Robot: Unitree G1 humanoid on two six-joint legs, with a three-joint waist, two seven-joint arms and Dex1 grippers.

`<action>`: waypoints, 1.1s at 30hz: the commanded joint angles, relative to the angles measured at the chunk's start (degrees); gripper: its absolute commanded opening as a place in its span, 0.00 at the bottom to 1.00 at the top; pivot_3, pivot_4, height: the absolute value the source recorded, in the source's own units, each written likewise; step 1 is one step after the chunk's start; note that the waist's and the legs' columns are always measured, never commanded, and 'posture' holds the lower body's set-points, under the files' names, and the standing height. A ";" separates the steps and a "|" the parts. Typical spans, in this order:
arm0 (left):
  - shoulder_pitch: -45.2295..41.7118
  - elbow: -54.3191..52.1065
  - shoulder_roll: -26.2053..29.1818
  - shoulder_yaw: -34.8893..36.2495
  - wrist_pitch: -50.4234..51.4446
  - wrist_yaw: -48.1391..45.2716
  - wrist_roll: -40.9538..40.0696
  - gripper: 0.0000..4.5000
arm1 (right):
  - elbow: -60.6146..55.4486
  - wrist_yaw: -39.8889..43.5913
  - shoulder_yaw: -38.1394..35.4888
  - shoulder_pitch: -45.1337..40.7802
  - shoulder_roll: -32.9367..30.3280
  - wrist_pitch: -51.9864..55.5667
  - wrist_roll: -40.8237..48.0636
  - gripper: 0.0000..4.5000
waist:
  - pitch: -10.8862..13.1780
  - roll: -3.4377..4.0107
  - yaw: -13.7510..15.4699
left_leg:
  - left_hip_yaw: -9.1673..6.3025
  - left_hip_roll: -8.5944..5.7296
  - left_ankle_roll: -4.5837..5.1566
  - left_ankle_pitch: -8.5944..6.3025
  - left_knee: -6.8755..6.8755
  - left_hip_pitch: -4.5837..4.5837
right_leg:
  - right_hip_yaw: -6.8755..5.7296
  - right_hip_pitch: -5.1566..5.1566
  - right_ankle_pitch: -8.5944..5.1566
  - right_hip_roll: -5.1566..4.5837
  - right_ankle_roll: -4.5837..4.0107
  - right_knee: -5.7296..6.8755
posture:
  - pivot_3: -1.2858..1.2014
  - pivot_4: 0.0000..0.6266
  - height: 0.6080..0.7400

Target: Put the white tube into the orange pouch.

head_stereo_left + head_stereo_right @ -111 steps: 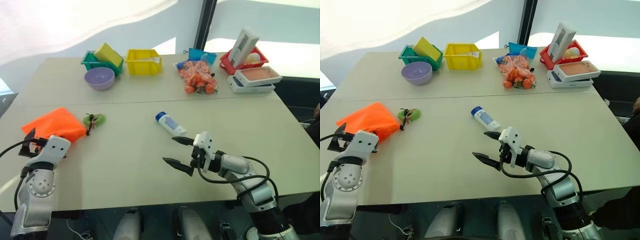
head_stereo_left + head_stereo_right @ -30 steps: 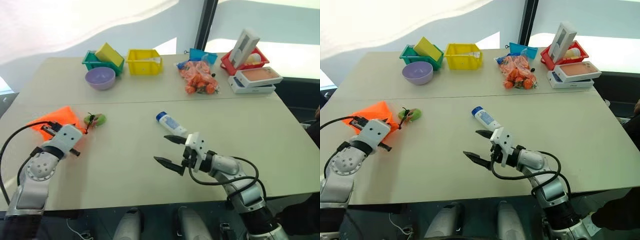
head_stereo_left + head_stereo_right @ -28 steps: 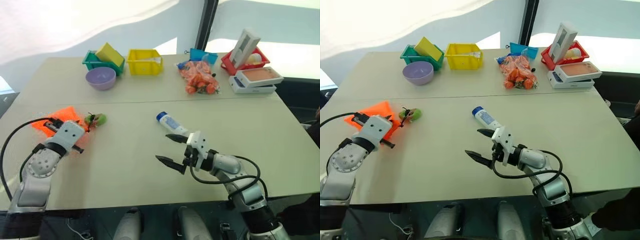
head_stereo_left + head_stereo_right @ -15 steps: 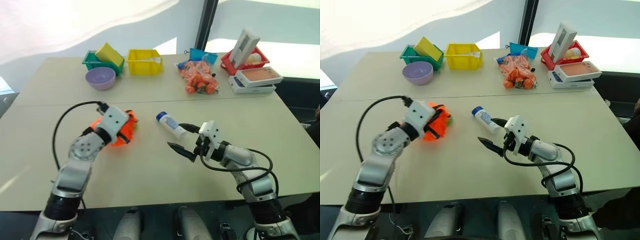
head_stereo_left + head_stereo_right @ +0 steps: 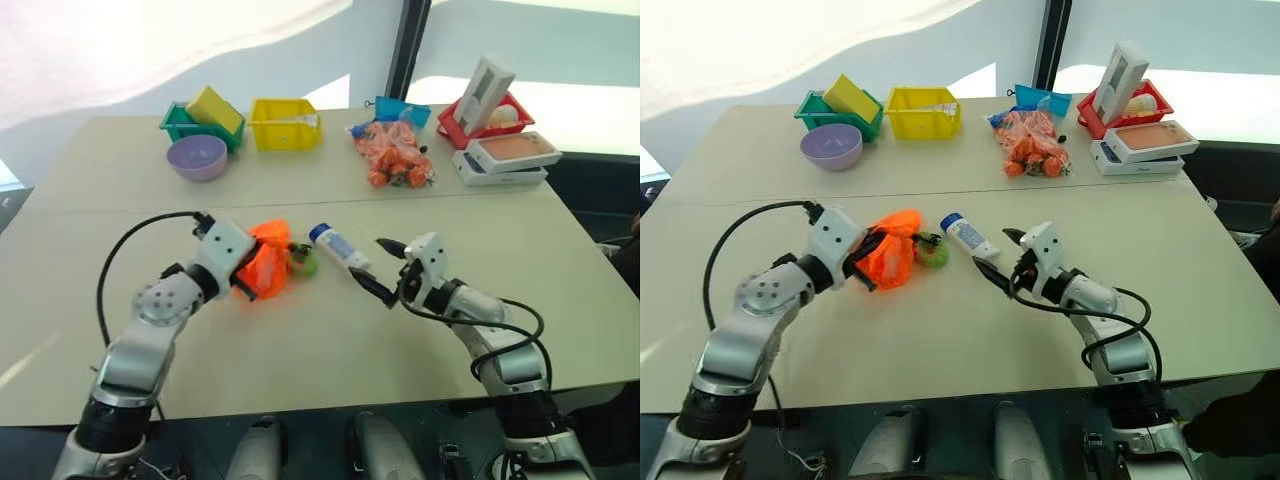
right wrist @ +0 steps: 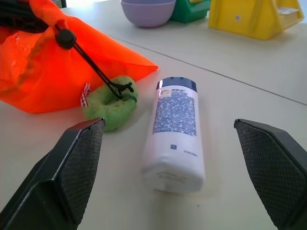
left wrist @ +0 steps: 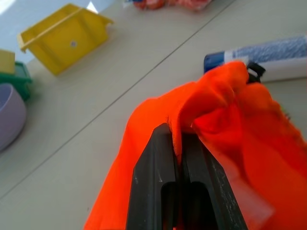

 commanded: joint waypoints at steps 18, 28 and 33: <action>-2.45 3.95 -4.58 0.26 -0.65 -0.99 -6.28 0.00 | 13.57 -8.48 0.95 -8.20 7.25 -2.27 -6.49 0.83 | 0.00 0.01 -0.09 | 0.03 -0.02 0.00 0.00 -0.01 -0.01 | 0.02 0.00 0.02 -0.04 0.02 -0.01 | 0.52 0.24 1.00; -2.83 6.13 -5.62 1.09 -0.13 -0.79 -7.84 0.00 | 9.86 -7.61 -0.42 -6.16 6.22 -2.58 -5.70 0.36 | 0.00 0.01 -0.16 | 0.02 -0.01 0.00 0.00 0.00 0.00 | 0.02 -0.01 0.02 -0.02 0.02 0.01 | 0.52 0.24 1.00; -4.63 7.41 -5.91 1.17 0.97 -1.05 -9.39 0.00 | -1.07 0.15 -2.88 0.18 0.83 -1.09 0.50 0.36 | 0.02 0.03 0.24 | -0.01 -0.03 0.00 0.00 0.00 -0.05 | 0.02 -0.01 0.00 -0.05 0.05 -0.01 | 0.52 0.24 1.00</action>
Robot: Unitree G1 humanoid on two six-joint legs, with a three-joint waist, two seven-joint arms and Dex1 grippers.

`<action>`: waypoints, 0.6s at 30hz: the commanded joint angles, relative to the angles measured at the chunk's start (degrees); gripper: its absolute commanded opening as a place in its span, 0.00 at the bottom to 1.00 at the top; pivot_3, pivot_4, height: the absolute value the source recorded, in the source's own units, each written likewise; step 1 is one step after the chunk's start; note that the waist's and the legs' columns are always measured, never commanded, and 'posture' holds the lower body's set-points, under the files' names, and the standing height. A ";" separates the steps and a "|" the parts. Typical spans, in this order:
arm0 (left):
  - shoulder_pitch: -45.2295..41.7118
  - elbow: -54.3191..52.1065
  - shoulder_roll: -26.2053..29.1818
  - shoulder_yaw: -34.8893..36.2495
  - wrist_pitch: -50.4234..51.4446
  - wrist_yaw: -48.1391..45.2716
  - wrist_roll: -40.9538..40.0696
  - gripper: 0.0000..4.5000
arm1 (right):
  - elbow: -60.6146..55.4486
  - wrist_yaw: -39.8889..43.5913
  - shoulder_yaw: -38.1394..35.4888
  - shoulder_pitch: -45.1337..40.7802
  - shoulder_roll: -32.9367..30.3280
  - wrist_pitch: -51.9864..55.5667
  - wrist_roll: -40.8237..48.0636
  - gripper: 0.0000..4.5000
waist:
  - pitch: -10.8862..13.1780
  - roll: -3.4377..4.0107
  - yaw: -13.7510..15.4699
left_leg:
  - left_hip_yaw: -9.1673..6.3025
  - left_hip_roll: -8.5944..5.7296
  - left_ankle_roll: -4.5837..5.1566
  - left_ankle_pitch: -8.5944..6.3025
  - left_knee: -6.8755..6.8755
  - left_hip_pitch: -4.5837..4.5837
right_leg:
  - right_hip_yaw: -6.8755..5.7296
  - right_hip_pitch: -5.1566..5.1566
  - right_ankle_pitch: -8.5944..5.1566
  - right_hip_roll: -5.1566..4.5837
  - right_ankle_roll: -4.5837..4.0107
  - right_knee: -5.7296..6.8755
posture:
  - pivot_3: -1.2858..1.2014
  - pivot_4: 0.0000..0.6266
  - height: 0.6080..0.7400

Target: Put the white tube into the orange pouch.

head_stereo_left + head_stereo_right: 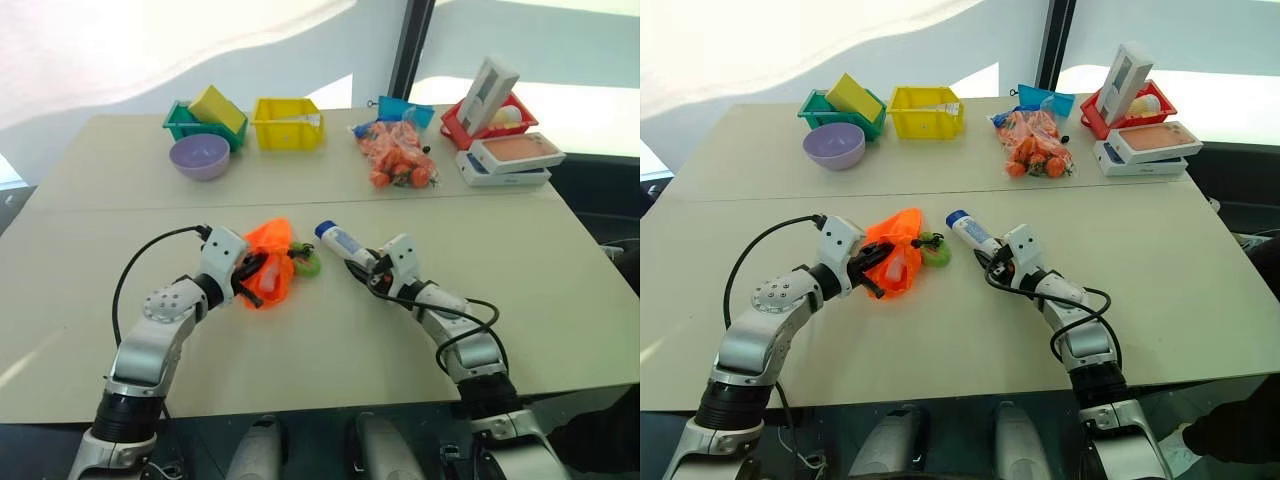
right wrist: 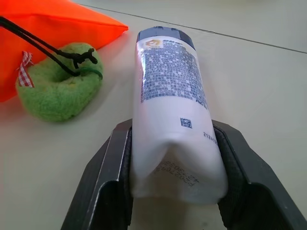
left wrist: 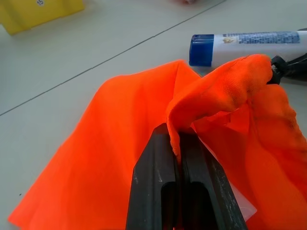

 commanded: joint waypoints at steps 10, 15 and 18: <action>-4.24 0.65 1.27 -0.76 1.68 -4.37 -3.20 0.00 | -33.84 15.28 0.55 14.32 -14.79 17.03 20.81 0.36 | 0.04 0.01 -0.74 | -0.02 0.07 0.01 -0.01 -0.01 0.06 | -0.02 0.02 -0.01 0.12 -0.02 -0.02 | 0.52 0.24 1.00; -5.15 -1.08 2.04 -1.03 3.88 -5.59 -4.59 0.00 | -35.73 11.09 5.78 12.90 -12.37 18.01 17.41 0.36 | 0.04 0.01 -0.20 | -0.06 0.08 0.01 0.00 0.05 0.07 | -0.04 0.02 -0.14 0.15 -0.18 -0.02 | 0.52 0.24 1.00; -5.20 -2.01 2.75 -1.55 4.82 -6.55 -5.22 0.00 | -34.45 9.77 6.56 12.08 -11.92 17.68 16.08 0.36 | 0.04 0.00 -0.04 | -0.05 0.02 0.01 0.00 0.09 -0.02 | -0.03 0.02 -0.12 0.03 -0.21 -0.07 | 0.52 0.24 1.00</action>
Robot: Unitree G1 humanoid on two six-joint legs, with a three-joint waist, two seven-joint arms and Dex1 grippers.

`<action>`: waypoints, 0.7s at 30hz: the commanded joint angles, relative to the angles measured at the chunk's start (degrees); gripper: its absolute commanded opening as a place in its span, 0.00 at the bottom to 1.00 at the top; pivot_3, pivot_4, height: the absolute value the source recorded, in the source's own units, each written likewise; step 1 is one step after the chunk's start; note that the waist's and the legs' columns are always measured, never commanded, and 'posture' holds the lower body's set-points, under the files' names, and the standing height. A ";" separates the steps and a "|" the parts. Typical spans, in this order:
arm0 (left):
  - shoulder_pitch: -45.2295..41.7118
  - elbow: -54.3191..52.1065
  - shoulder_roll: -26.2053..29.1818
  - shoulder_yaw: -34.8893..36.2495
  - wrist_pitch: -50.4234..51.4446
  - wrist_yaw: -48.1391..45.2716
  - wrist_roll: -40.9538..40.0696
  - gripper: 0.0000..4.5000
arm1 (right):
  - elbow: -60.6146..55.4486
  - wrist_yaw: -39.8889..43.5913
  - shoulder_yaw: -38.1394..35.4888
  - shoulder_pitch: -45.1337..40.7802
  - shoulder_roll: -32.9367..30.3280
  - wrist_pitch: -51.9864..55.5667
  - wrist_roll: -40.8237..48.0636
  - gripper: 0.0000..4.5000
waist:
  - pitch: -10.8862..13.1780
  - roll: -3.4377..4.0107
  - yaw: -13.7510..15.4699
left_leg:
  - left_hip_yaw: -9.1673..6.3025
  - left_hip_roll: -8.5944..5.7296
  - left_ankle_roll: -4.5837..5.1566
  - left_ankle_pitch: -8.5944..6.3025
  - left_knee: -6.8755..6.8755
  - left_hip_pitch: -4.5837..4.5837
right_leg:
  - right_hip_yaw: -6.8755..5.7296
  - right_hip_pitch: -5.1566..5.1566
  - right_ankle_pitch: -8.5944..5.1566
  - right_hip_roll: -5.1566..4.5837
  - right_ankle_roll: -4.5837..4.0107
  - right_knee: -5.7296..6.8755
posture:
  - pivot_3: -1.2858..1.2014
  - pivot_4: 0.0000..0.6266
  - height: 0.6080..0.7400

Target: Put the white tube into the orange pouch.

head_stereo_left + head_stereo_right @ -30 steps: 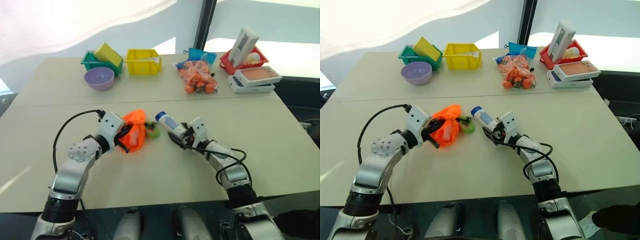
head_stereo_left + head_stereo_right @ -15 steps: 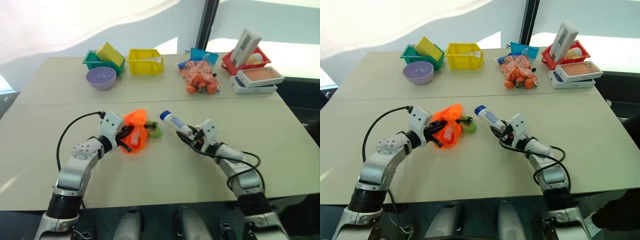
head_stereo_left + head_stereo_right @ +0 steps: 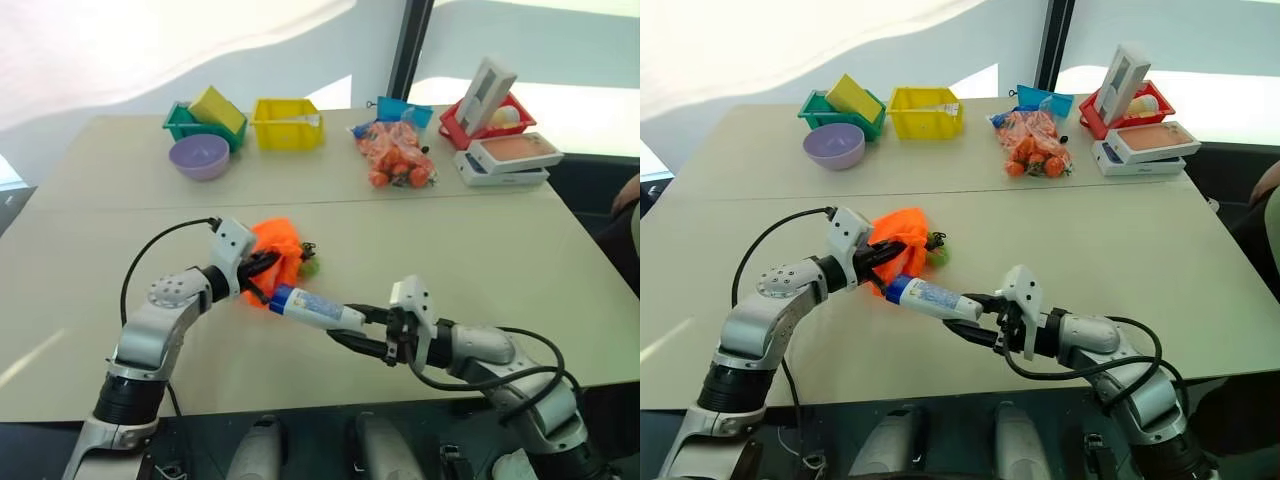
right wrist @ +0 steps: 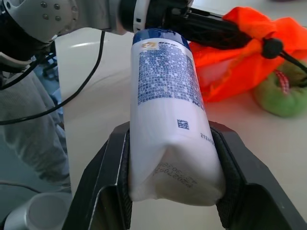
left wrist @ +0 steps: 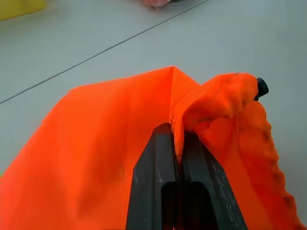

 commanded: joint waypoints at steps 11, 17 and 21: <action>0.13 -6.59 1.96 -0.18 3.28 -2.34 -3.23 0.00 | 5.92 -2.02 1.79 -4.67 3.60 -4.83 -5.56 0.36 | 0.01 -0.01 -0.26 | 0.02 -0.01 0.00 0.00 -0.06 0.00 | 0.02 -0.02 0.03 -0.01 0.01 -0.03 | 0.52 0.24 1.00; 0.35 -7.83 2.62 -0.73 3.94 -2.86 -3.57 0.00 | 8.35 -4.03 3.95 -7.47 5.98 -5.92 -9.53 0.36 | 0.01 -0.01 -0.21 | 0.02 -0.01 0.00 0.00 -0.07 0.00 | 0.02 -0.02 0.04 0.00 0.03 -0.01 | 0.52 0.24 1.00; 0.48 -8.77 3.12 -1.74 4.10 -3.33 -3.73 0.00 | 9.49 -8.26 6.23 -9.99 9.32 -6.59 -14.02 0.36 | 0.01 -0.01 -0.24 | 0.01 -0.01 0.00 0.00 -0.07 0.00 | 0.02 -0.02 0.02 0.00 0.00 -0.02 | 0.52 0.24 1.00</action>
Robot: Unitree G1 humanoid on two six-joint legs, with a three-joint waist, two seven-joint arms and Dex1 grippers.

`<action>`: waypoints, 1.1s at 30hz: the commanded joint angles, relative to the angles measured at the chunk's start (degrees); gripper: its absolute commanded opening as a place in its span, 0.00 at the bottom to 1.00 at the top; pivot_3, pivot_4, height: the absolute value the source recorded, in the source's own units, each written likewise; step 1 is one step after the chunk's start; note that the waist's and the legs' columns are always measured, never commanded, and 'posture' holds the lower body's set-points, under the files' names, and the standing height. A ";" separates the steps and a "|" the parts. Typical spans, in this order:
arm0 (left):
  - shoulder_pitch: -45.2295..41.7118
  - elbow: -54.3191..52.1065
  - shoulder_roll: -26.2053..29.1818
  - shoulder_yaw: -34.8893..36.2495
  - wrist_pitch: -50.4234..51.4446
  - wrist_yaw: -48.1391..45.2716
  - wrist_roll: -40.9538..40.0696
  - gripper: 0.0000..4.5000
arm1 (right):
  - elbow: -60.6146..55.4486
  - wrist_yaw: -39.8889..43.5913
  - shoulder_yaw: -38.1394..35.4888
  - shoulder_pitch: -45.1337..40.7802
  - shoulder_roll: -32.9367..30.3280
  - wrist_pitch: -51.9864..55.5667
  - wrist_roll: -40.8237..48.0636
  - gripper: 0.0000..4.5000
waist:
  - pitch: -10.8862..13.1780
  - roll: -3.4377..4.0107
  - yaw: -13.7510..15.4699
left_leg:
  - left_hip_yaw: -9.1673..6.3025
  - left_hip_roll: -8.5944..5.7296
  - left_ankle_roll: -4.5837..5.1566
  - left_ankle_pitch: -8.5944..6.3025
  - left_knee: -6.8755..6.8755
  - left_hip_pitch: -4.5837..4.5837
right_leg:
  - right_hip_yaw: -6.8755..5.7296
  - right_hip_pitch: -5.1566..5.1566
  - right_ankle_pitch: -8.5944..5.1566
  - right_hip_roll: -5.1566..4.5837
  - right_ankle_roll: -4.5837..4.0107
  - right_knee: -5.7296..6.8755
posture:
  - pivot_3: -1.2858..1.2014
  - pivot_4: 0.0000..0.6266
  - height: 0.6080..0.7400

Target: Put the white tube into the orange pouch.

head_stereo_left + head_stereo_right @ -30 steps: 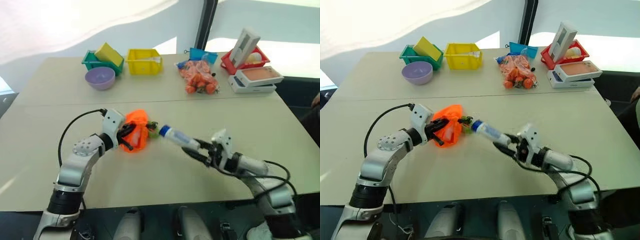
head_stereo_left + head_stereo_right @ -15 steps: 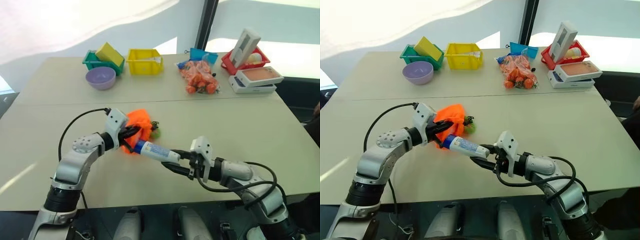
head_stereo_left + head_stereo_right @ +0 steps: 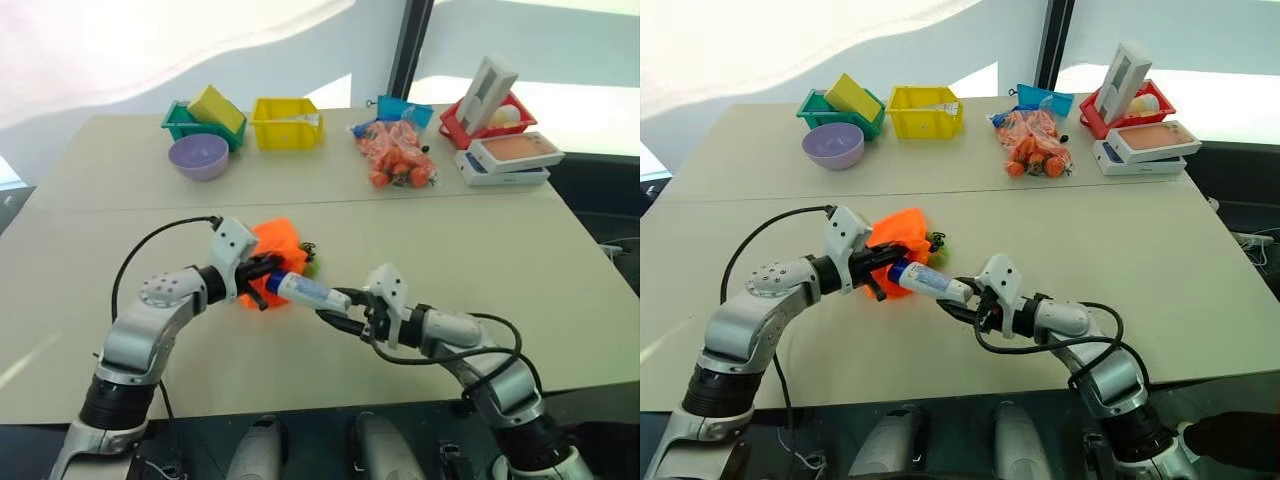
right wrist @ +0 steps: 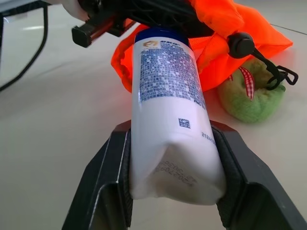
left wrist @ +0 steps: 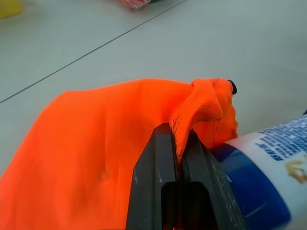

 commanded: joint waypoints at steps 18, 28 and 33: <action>0.77 -6.96 0.61 -4.48 1.92 -2.03 -3.08 0.00 | 7.22 -17.51 5.57 -16.01 15.31 11.86 -12.72 0.36 | 0.01 0.01 -0.36 | -0.01 0.00 0.00 0.00 -0.04 0.00 | 0.01 -0.08 0.07 0.01 0.08 0.08 | 0.52 0.24 1.00; 1.65 -7.43 -0.35 -2.74 2.74 -1.07 -4.01 0.00 | 13.19 -21.12 5.81 -20.83 20.40 13.84 -15.80 0.36 | 0.01 0.02 -0.21 | -0.02 0.00 0.00 0.00 -0.06 -0.04 | 0.00 -0.12 0.10 0.01 0.14 0.07 | 0.52 0.24 1.00; 1.67 -6.30 -0.55 -1.31 2.44 -0.35 -3.24 0.00 | 10.96 -20.57 3.97 -19.25 20.17 12.18 -14.59 0.36 | 0.01 0.02 -0.27 | -0.02 0.00 0.00 0.00 -0.08 -0.04 | 0.00 -0.13 0.10 0.01 0.14 0.07 | 0.52 0.24 1.00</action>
